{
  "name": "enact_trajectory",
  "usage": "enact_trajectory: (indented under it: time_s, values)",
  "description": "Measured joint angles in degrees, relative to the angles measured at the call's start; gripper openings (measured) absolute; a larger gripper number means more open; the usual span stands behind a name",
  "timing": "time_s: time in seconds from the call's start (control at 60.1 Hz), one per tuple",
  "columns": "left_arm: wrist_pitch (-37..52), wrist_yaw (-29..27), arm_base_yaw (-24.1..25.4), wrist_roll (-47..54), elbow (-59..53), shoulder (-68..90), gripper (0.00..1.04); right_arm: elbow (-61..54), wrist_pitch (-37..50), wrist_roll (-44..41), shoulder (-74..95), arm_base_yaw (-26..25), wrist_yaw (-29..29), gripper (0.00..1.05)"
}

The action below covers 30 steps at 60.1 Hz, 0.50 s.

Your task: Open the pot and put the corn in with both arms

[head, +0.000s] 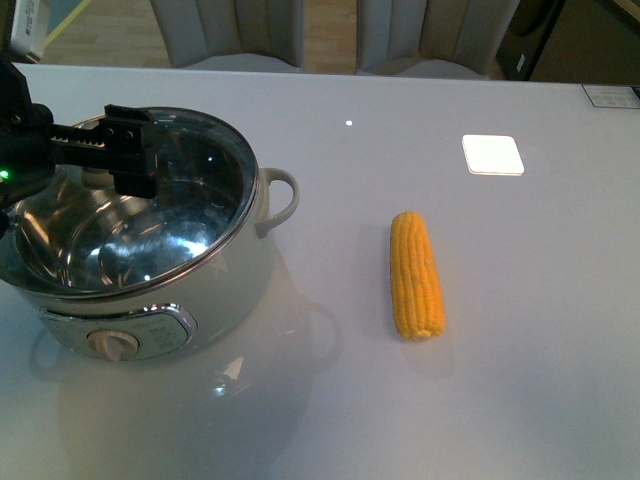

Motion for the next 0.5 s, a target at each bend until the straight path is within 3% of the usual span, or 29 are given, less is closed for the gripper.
enact_trajectory:
  time_s: [0.499]
  values:
    - [2.60,-4.24,-2.10,-2.73,1.03,2.91,0.98,0.00,0.00,0.02,0.00,0.00,-0.02,0.96]
